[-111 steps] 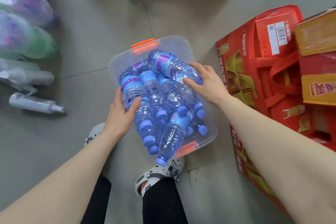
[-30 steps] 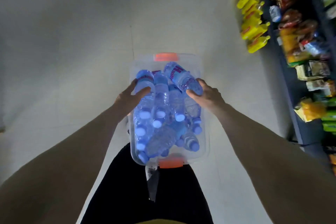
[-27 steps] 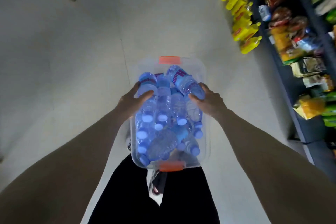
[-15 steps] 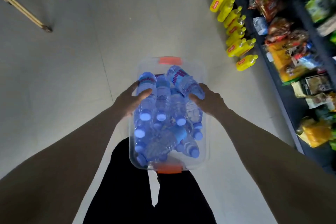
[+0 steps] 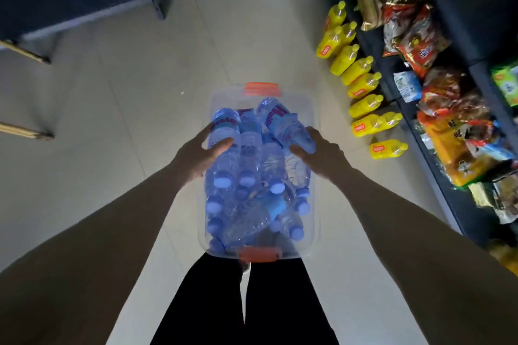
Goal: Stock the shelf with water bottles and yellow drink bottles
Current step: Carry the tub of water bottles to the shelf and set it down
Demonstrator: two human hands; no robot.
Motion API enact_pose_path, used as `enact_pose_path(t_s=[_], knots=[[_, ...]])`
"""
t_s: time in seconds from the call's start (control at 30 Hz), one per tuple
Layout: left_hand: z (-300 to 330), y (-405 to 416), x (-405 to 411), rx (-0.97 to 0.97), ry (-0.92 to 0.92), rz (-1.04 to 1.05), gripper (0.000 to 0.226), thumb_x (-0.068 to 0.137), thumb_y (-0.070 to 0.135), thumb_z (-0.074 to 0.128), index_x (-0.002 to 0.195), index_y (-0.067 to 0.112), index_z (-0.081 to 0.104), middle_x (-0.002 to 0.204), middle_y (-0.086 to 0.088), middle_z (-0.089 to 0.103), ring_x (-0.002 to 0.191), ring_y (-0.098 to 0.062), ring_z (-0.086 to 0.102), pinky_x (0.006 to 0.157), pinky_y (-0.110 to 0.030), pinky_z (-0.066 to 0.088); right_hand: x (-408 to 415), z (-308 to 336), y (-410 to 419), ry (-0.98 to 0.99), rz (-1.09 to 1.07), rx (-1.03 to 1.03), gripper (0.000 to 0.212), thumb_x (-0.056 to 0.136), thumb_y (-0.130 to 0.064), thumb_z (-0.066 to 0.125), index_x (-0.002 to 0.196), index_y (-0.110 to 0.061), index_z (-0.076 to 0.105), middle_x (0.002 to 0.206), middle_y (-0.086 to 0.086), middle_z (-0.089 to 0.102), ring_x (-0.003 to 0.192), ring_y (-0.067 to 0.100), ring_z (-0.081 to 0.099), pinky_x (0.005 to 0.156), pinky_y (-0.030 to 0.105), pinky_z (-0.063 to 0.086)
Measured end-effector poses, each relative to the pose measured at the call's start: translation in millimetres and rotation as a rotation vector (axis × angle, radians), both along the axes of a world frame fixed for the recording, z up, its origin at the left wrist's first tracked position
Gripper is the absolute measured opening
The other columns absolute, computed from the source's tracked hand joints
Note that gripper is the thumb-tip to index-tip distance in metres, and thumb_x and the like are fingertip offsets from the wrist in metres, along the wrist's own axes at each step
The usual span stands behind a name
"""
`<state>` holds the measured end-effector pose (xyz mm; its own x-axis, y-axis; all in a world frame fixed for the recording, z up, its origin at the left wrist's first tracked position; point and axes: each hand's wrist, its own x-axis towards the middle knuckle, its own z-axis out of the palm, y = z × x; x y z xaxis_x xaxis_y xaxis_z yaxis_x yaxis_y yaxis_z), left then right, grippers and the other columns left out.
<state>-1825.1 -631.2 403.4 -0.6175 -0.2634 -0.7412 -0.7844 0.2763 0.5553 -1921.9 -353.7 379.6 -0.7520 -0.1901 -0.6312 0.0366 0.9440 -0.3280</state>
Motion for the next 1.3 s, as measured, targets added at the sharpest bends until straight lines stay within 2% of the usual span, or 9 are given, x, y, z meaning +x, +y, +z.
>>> enact_pose_path(t_s=[0.3, 0.43, 0.53, 0.73, 0.97, 1.07, 1.13, 1.2, 1.3], knots=[[-14.5, -87.4, -249.4, 0.047, -0.024, 0.131, 0.076, 0.076, 0.072, 0.064, 0.143, 0.058, 0.032, 0.134, -0.003, 0.055, 0.107, -0.024, 0.061, 0.059, -0.03, 0.053, -271.9, -15.8, -93.9, -0.04, 0.021, -0.046, 0.075, 0.088, -0.07, 0.052, 0.15, -0.04, 0.023, 0.138, 0.015, 0.055, 0.123, 0.039, 0.052, 0.098, 0.038, 0.041], [-37.1, -125.3, -365.6, 0.078, -0.014, 0.126, 0.074, 0.081, 0.068, 0.063, 0.146, 0.054, 0.031, 0.124, -0.003, 0.06, 0.1, -0.025, 0.064, 0.069, -0.039, 0.06, -388.8, -34.8, -131.8, -0.034, 0.026, 0.0, 0.076, 0.085, -0.075, 0.05, 0.148, -0.041, 0.025, 0.134, 0.014, 0.058, 0.117, 0.041, 0.055, 0.092, 0.038, 0.043], [-59.1, -154.1, -457.7, 0.083, -0.021, 0.084, 0.076, 0.077, 0.073, 0.063, 0.144, 0.056, 0.031, 0.112, -0.005, 0.067, 0.096, -0.028, 0.068, 0.076, -0.047, 0.059, -468.0, -51.4, -154.0, -0.017, -0.026, -0.006, 0.077, 0.082, -0.078, 0.05, 0.146, -0.04, 0.029, 0.131, 0.012, 0.06, 0.114, 0.039, 0.058, 0.095, 0.043, 0.048], [-105.3, -195.2, -630.8, -0.081, -0.006, -0.108, 0.084, 0.067, 0.085, 0.054, 0.141, 0.059, 0.024, 0.121, -0.005, 0.065, 0.096, -0.023, 0.067, 0.084, -0.045, 0.058, -616.7, -81.1, -183.1, -0.082, -0.131, -0.049, 0.079, 0.086, -0.071, 0.053, 0.152, -0.037, 0.025, 0.136, 0.01, 0.057, 0.118, 0.038, 0.057, 0.094, 0.039, 0.048], [-161.6, -198.1, -812.7, -0.117, -0.021, -0.163, 0.088, 0.063, 0.085, 0.055, 0.141, 0.058, 0.025, 0.105, -0.01, 0.068, 0.092, -0.027, 0.067, 0.086, -0.043, 0.057, -779.3, -161.7, -180.5, -0.142, -0.217, -0.13, 0.088, 0.068, -0.088, 0.043, 0.144, -0.048, 0.022, 0.13, 0.006, 0.061, 0.111, 0.037, 0.059, 0.094, 0.044, 0.049], [-200.3, -189.8, -871.3, -0.052, 0.026, -0.151, 0.083, 0.07, 0.072, 0.067, 0.142, 0.05, 0.033, 0.099, -0.003, 0.068, 0.091, -0.023, 0.068, 0.086, -0.035, 0.053, -834.8, -197.6, -173.6, -0.162, -0.259, -0.105, 0.088, 0.07, -0.088, 0.044, 0.145, -0.051, 0.019, 0.13, 0.007, 0.06, 0.112, 0.036, 0.058, 0.094, 0.043, 0.049], [-232.6, -186.0, -907.2, -0.017, 0.033, -0.146, 0.091, 0.064, 0.08, 0.063, 0.143, 0.048, 0.032, 0.098, -0.002, 0.069, 0.091, -0.022, 0.069, 0.088, -0.037, 0.054, -870.3, -226.4, -167.8, -0.17, -0.277, -0.073, 0.085, 0.075, -0.084, 0.047, 0.147, -0.051, 0.017, 0.135, 0.008, 0.058, 0.117, 0.035, 0.056, 0.095, 0.041, 0.048], [-265.8, -180.0, -939.9, -0.031, 0.041, -0.161, 0.096, 0.064, 0.085, 0.056, 0.145, 0.04, 0.033, 0.108, 0.001, 0.068, 0.101, -0.021, 0.067, 0.095, -0.038, 0.052, -901.1, -257.0, -163.5, -0.183, -0.287, -0.04, 0.084, 0.081, -0.079, 0.05, 0.15, -0.049, 0.015, 0.139, 0.009, 0.054, 0.122, 0.035, 0.053, 0.096, 0.038, 0.043], [-308.6, -168.1, -983.8, -0.027, 0.086, -0.216, 0.082, 0.082, 0.073, 0.049, 0.15, 0.029, 0.034, 0.126, 0.008, 0.051, 0.115, -0.013, 0.054, 0.098, -0.03, 0.043, -941.7, -306.5, -157.7, -0.184, -0.315, -0.028, 0.082, 0.084, -0.073, 0.054, 0.152, -0.046, 0.015, 0.138, 0.012, 0.054, 0.123, 0.034, 0.053, 0.091, 0.034, 0.04]])
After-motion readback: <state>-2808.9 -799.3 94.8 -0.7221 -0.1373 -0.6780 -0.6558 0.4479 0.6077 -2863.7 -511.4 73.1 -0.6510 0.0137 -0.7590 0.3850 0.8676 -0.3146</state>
